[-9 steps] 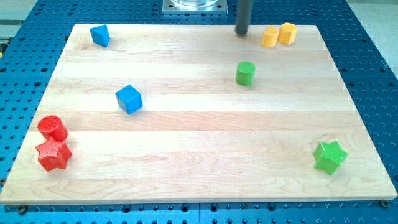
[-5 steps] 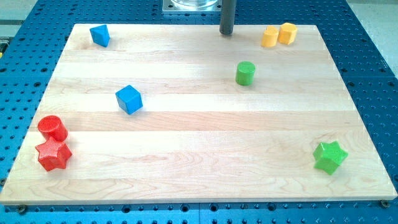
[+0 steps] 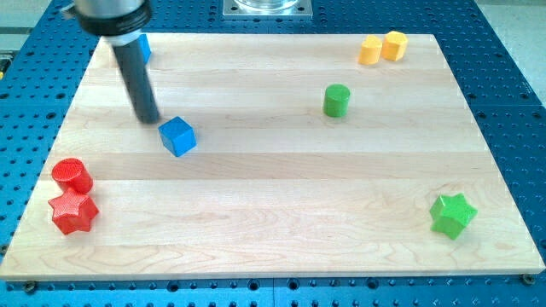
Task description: Move the green star blue cube parallel to each other
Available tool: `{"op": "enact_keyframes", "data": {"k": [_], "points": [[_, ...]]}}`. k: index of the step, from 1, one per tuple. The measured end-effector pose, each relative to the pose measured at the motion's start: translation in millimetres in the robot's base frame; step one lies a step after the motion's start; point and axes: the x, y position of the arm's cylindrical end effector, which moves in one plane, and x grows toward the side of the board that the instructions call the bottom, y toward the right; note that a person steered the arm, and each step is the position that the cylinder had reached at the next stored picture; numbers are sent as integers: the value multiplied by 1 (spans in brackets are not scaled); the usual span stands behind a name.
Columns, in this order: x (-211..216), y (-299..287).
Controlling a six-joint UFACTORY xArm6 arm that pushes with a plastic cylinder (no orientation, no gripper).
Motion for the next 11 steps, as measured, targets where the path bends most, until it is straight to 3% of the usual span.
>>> {"op": "enact_keyframes", "data": {"k": [1,2,3,6,7,9,10,11], "points": [[38,31],[8,59],[16,126],[110,422],[136,460],[176,331],[206,386],[207,376]]}}
